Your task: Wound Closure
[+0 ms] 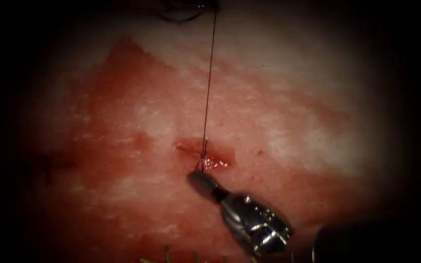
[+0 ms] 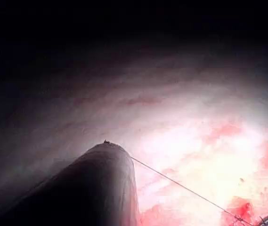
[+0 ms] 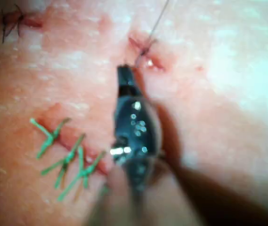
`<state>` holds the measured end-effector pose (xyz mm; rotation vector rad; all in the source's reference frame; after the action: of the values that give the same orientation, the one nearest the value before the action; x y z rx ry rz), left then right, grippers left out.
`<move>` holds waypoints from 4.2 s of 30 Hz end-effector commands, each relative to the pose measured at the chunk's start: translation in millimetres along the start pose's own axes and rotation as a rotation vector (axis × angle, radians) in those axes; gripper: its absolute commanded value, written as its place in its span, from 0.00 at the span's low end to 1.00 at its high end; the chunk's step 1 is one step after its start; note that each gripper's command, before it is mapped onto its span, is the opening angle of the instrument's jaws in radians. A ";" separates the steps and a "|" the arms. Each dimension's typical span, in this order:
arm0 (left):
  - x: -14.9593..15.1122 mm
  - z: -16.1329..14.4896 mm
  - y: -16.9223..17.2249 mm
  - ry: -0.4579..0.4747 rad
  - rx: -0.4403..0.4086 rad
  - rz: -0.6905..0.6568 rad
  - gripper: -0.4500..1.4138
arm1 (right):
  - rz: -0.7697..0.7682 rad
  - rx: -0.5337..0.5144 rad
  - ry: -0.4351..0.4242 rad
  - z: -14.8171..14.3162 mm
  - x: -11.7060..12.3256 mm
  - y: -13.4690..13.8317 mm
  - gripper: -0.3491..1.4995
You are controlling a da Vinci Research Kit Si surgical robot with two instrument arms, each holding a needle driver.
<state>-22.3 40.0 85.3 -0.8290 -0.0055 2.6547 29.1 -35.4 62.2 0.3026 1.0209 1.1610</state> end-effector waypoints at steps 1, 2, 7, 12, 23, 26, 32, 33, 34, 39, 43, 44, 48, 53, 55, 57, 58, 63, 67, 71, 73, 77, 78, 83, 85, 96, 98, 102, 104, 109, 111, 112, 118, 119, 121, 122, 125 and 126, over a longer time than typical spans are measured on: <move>0.0 1.0 0.1 0.001 0.000 0.003 0.00 | 0.000 0.015 -0.025 0.1 -1.6 -0.7 0.00; -0.1 1.3 0.0 0.000 0.003 0.004 0.00 | 0.008 0.023 -0.034 0.0 -1.8 -0.9 0.00; -0.4 1.8 -0.3 -0.001 0.010 0.007 0.00 | 0.022 0.046 -0.056 -0.3 -2.3 -1.8 0.00; -0.6 1.7 -0.7 -0.003 0.011 0.014 0.00 | 0.016 0.058 -0.075 -0.9 -2.7 -3.1 0.00; -0.6 1.5 -1.5 0.005 0.042 0.015 0.00 | 0.017 0.042 -0.072 -0.8 -2.5 -2.8 0.00; -0.7 1.5 -1.5 0.005 0.041 0.015 0.00 | 0.019 0.032 -0.062 -0.7 -2.1 -2.7 0.00; -0.9 0.8 -1.1 0.005 0.036 0.021 0.00 | 0.033 0.013 0.000 -0.5 -1.1 -2.5 0.00; -0.9 0.6 -0.9 0.007 0.036 0.020 0.00 | 0.034 0.019 0.019 -0.4 -0.9 -2.4 0.14; -0.9 0.1 -0.7 0.010 0.034 0.018 0.00 | 0.036 0.024 0.036 -0.3 -0.7 -2.3 0.33; -0.2 -4.1 0.0 0.010 0.023 -0.025 0.00 | 0.013 0.074 0.141 -0.5 0.2 -1.3 0.84; 0.5 -7.5 0.6 0.003 -0.003 -0.041 0.00 | -0.053 0.078 0.142 -1.3 1.0 -0.7 0.90; 0.6 -8.3 0.8 0.003 -0.010 -0.044 0.00 | -0.075 0.078 0.140 -1.6 1.2 -0.6 0.90; 1.4 -12.0 1.7 0.004 -0.030 -0.064 0.00 | -0.091 0.086 0.133 -2.8 2.3 -0.3 0.90; 3.6 -18.0 3.3 0.026 -0.042 -0.074 0.00 | -0.113 0.080 0.122 -3.5 4.8 0.5 0.90; 4.3 -19.3 3.8 0.029 -0.046 -0.078 0.00 | -0.116 0.077 0.122 -3.0 5.4 0.8 0.90; 5.2 -21.6 4.7 0.025 -0.050 -0.075 0.00 | -0.115 0.081 0.124 -2.0 6.0 1.2 0.89; 5.5 -22.3 5.0 0.021 -0.051 -0.073 0.00 | -0.115 0.082 0.125 -1.6 6.1 1.4 0.89; 7.1 -25.9 5.9 0.013 -0.050 -0.070 0.00 | -0.164 0.063 0.105 0.0 6.5 2.3 0.89; 8.6 -28.0 6.9 0.013 -0.043 -0.054 0.00 | -0.218 0.059 0.081 1.8 6.9 2.8 0.89; 9.1 -28.6 7.7 0.010 -0.042 -0.052 0.00 | -0.251 0.064 0.056 3.2 6.9 2.9 0.89; 9.2 -28.7 8.1 0.009 -0.041 -0.052 0.00 | -0.264 0.060 0.052 3.7 6.9 3.1 0.90; 9.1 -28.8 8.4 0.009 -0.041 -0.050 0.00 | -0.287 0.057 0.045 4.6 7.1 3.2 0.92; 9.0 -28.9 8.4 0.010 -0.041 -0.049 0.00 | -0.287 0.059 0.044 4.7 7.1 3.2 0.92; 8.9 -28.8 8.9 0.009 -0.037 -0.047 0.00 | -0.361 0.061 0.036 5.7 7.5 2.7 0.91; 8.9 -28.8 9.0 0.009 -0.036 -0.047 0.00 | -0.383 0.056 0.029 6.1 7.6 2.7 0.91; 8.9 -28.7 9.8 0.007 -0.030 -0.045 0.00 | -0.456 0.081 0.015 7.4 8.1 2.1 0.90; 8.9 -28.8 10.0 0.007 -0.030 -0.045 0.00 | -0.456 0.081 0.015 7.6 8.2 2.1 0.90; 9.0 -28.9 10.2 0.007 -0.029 -0.046 0.00 | -0.462 0.082 0.015 7.8 8.3 2.1 0.89; 9.0 -29.0 10.3 0.007 -0.029 -0.046 0.00 | -0.462 0.083 0.015 7.9 8.4 2.1 0.89; 9.2 -29.2 10.7 0.006 -0.029 -0.045 0.00 | -0.463 0.086 0.015 8.4 8.5 2.1 0.88; 9.2 -29.3 10.8 0.006 -0.029 -0.040 0.00 | -0.463 0.086 0.016 8.6 8.6 2.2 0.88; 9.3 -29.4 10.9 0.006 -0.029 -0.040 0.00 | -0.464 0.087 0.016 8.6 8.6 2.3 0.88; 9.5 -29.7 11.2 0.005 -0.030 -0.041 0.00 | -0.477 0.122 0.007 8.7 8.3 2.4 0.69; 9.5 -29.7 11.3 0.005 -0.030 -0.035 0.00 | -0.482 0.138 0.005 8.5 8.1 2.4 0.37; 9.6 -29.8 11.4 0.005 -0.030 -0.035 0.00 | -0.506 0.151 0.005 8.1 8.0 2.3 0.00; 9.6 -29.8 11.5 0.007 -0.027 -0.036 0.00 | -0.508 0.147 0.005 8.1 8.1 2.2 0.00; 9.7 -30.0 11.6 0.007 -0.028 -0.036 0.00 | -0.518 0.151 -0.004 8.2 8.0 2.1 0.00; 9.7 -30.0 11.6 0.009 -0.026 -0.037 0.00 | -0.518 0.151 -0.007 8.3 8.0 2.0 0.00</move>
<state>-16.6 29.5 53.3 -0.8397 -0.0509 2.6229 34.3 -24.4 63.6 0.1423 1.1009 0.6170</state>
